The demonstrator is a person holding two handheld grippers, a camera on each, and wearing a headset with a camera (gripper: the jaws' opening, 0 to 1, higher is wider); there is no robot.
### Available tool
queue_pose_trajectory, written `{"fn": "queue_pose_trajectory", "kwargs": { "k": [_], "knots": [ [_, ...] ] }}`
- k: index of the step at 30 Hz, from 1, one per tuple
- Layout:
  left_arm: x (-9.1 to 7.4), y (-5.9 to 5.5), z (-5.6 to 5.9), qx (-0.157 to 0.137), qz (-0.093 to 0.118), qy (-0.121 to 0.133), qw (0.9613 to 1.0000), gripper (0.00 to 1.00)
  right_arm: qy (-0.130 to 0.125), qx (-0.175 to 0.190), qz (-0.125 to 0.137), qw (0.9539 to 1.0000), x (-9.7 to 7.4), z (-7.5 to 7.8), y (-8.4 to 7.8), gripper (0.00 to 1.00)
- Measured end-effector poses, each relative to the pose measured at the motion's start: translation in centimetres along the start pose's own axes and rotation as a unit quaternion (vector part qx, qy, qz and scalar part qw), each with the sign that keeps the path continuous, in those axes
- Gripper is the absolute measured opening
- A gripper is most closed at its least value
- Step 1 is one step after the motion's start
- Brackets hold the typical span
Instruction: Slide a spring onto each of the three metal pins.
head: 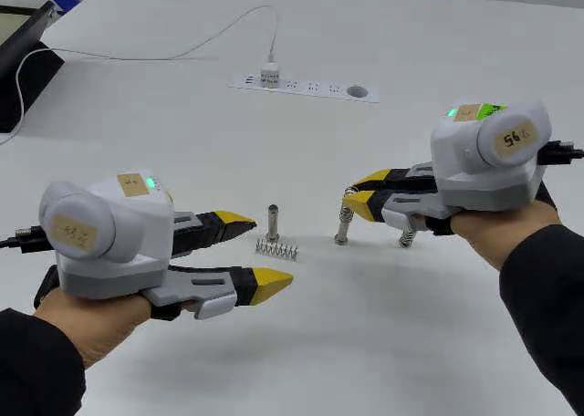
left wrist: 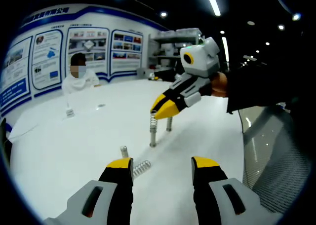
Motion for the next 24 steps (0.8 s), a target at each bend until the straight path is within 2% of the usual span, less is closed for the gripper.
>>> {"fn": "queue_pose_trajectory", "kwargs": {
  "k": [21,24],
  "knots": [
    [0.1,-0.3,-0.1,-0.003,-0.005,0.002,1.0000,0.47,0.001,0.013,-0.049,0.9987,2.3,0.0,-2.7,0.12],
    [0.1,-0.3,-0.1,-0.003,-0.004,0.002,1.0000,0.47,0.001,0.018,-0.046,0.9988,2.3,-0.1,-2.7,0.12]
  ]
}}
Point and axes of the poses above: the centre of the closed fingertips' face, and the gripper's own axes: x roughly forward along the fingers, z roughly to its right, y roughly out of its top, the point moved 7 cm from there along -x, roughly backward along the fingers
